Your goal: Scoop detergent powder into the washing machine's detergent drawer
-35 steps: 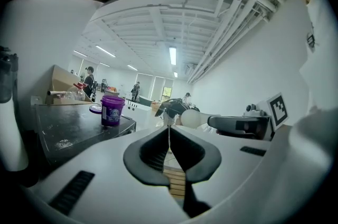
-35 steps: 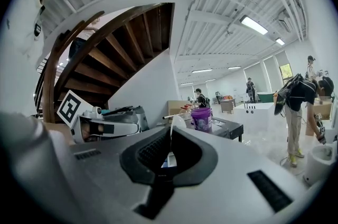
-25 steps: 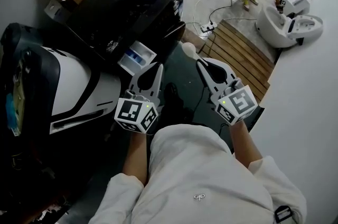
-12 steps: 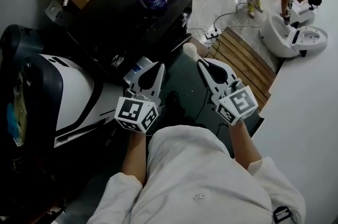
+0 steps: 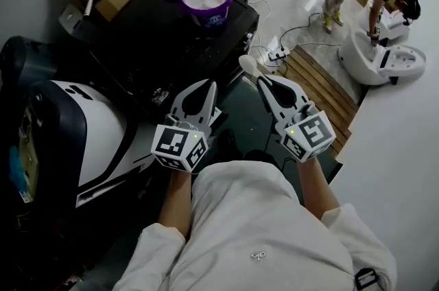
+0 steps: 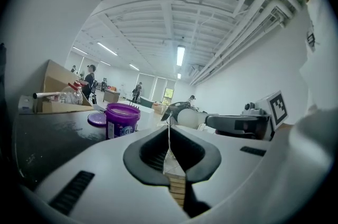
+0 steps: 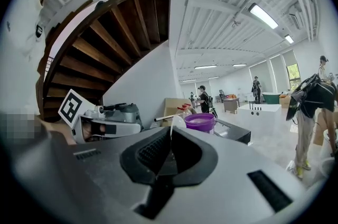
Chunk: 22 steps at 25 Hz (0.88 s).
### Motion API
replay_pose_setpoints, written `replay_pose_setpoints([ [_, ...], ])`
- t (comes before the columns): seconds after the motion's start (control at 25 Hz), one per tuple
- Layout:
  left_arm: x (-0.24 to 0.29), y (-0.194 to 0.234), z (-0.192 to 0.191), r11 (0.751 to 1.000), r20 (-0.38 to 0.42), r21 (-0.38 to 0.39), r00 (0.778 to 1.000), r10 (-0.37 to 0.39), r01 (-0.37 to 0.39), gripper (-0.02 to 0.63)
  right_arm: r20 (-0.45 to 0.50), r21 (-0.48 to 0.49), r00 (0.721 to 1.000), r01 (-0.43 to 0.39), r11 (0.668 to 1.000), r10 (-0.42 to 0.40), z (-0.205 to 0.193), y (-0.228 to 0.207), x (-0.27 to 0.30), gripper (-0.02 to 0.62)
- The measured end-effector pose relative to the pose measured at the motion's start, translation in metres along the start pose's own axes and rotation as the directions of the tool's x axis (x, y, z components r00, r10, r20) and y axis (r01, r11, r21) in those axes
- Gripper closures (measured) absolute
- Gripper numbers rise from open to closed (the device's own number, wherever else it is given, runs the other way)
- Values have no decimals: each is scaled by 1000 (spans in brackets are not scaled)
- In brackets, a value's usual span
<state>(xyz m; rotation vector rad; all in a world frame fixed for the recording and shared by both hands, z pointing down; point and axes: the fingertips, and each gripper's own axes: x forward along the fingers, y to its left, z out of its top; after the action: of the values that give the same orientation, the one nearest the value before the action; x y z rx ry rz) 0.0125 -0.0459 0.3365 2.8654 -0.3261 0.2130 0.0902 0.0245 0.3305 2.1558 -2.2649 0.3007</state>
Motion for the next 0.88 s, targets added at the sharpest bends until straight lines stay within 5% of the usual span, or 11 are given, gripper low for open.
replay_pose_setpoints([
  [0.88,31,37,4,995,10,-78,998,68,-67,583,-67,-14,995,-76,997,75,12,-32,65,586],
])
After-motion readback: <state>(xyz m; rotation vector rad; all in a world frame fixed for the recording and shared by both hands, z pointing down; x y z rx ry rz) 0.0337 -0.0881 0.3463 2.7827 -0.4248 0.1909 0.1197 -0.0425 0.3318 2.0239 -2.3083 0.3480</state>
